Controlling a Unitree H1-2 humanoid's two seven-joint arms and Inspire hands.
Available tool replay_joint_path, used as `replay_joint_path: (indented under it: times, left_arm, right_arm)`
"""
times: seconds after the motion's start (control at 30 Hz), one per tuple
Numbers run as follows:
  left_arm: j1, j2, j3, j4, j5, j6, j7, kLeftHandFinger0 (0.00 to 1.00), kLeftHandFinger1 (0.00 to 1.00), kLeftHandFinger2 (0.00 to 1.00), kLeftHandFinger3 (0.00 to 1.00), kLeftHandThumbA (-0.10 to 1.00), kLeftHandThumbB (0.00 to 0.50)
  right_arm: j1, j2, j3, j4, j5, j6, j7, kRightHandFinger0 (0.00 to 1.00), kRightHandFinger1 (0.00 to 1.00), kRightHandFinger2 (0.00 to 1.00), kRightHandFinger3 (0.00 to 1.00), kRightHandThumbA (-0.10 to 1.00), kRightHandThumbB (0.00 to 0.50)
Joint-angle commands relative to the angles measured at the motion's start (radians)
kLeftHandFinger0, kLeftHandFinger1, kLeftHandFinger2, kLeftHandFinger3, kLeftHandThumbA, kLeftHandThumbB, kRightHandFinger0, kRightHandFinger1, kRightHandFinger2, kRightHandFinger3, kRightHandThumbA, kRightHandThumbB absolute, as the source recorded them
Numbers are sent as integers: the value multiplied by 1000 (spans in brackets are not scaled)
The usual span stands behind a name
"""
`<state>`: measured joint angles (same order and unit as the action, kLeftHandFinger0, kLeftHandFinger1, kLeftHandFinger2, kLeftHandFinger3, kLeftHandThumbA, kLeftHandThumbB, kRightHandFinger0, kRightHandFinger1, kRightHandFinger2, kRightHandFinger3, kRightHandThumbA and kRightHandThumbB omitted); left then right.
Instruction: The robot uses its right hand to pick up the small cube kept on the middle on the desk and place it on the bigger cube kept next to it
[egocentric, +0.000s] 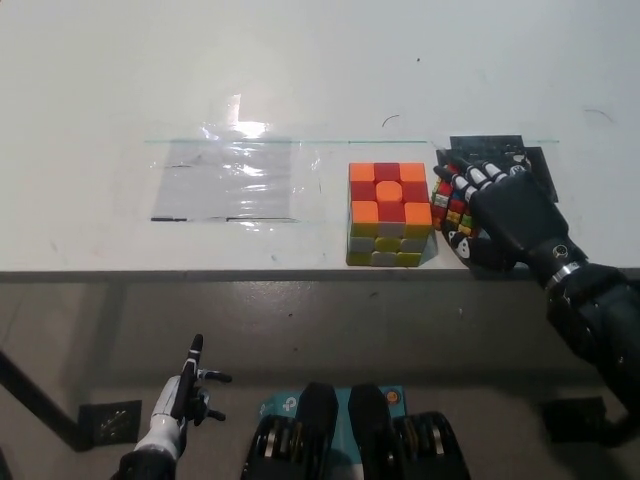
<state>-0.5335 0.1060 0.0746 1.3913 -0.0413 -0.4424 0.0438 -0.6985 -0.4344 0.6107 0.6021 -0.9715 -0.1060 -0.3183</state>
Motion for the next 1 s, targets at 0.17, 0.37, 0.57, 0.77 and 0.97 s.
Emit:
replay_joint_path:
  times: [0.17,0.37,0.57,0.77,0.97]
  left_arm:
    - [-16,8,11,-26,-13,-28,10,412,0,0,0,1000,500]
    - [-17,8,5,-19,-8,-28,16,424,0,0,0,1000,500]
    - [-11,6,10,-24,-15,-28,7,411,0,0,0,1000,500]
    - [-3,7,0,-24,-5,-28,14,393,0,0,0,1000,500]
    - [0,7,0,-26,-4,-28,16,383,0,0,0,1000,500]
  right_arm:
    - [-21,-11,-56,-13,32,-82,-50,0,150,478,3,-100,260]
    - [-10,-26,-89,-43,22,-120,-91,0,276,537,34,-100,294]
    - [-15,-39,-121,-95,17,-106,-44,22,367,599,123,-100,193]
    - [-24,-56,-138,-125,0,-110,-48,0,366,603,135,-100,191]
    - [-46,-67,-160,-153,16,-113,-2,0,329,556,132,-100,215]
